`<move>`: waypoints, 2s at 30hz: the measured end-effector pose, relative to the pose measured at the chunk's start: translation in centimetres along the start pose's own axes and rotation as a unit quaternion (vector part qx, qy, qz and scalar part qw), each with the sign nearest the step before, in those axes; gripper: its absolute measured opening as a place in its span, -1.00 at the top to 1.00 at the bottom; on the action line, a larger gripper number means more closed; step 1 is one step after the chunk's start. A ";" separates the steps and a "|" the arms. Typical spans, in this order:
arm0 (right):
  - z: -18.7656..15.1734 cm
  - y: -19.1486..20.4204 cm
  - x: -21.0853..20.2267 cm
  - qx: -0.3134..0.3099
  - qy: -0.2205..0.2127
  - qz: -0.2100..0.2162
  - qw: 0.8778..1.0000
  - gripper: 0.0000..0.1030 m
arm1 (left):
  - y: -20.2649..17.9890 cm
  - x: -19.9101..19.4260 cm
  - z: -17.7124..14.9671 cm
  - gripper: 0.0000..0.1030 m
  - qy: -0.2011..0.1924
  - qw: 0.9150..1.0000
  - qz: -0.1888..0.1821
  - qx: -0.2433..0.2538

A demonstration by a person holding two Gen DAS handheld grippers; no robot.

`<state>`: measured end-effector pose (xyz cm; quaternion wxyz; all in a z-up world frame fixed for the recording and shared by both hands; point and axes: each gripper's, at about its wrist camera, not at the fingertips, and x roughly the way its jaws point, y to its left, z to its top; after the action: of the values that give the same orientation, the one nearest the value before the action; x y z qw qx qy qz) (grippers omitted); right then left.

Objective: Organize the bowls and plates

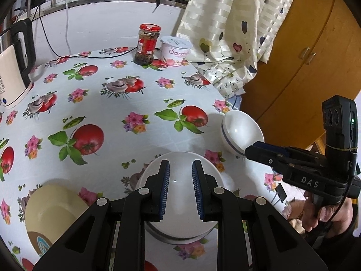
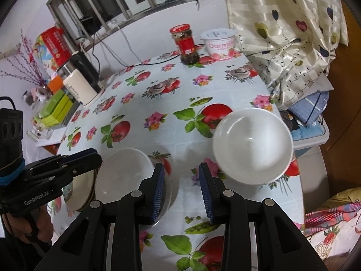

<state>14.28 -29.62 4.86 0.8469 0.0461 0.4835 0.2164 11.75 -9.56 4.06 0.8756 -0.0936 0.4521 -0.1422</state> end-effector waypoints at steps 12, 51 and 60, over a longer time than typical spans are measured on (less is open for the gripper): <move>0.0 -3.7 -1.5 0.036 -0.023 -0.023 0.999 0.35 | -1.9 1.5 1.1 0.58 0.011 1.000 -0.020 0.009; -0.4 -12.7 -0.1 0.126 -0.020 -0.060 0.990 0.35 | -7.2 11.4 5.0 0.37 0.105 0.992 -0.073 0.007; -0.3 -13.0 0.9 0.128 -0.013 -0.046 0.991 0.62 | -7.3 12.8 5.2 0.37 0.114 0.991 -0.072 0.002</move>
<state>18.66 -41.01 0.25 0.8492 0.1350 0.4978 0.1132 21.90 -20.53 -0.60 0.8060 -0.1067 0.5410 -0.2153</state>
